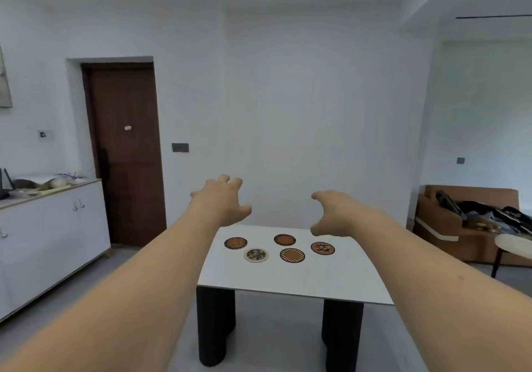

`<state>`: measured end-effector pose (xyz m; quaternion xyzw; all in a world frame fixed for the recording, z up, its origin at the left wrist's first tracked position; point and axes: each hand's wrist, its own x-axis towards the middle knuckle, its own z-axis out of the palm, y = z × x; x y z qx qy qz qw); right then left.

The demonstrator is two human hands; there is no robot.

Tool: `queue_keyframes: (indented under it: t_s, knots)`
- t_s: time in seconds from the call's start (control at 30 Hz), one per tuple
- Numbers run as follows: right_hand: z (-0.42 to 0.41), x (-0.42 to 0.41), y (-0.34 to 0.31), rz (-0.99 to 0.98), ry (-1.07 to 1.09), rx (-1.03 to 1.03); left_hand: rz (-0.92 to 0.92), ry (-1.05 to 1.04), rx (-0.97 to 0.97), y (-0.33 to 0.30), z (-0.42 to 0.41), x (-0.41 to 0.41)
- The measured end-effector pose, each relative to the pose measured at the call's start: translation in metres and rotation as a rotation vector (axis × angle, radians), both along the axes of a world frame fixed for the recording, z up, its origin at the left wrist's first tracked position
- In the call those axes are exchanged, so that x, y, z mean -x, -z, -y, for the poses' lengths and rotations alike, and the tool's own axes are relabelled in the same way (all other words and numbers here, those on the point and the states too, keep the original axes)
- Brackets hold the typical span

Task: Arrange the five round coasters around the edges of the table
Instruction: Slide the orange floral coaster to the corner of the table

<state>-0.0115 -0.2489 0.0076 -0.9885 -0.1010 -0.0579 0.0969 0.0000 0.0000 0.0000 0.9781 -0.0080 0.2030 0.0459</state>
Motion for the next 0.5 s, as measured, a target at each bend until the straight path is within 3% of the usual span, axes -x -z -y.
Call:
queue_keyframes:
  t_s: [0.5]
  knots:
    - [0.029, -0.187, 0.023, -0.075, -0.041, -0.141, -0.064, -0.059, -0.027, 0.024, 0.033, -0.18]
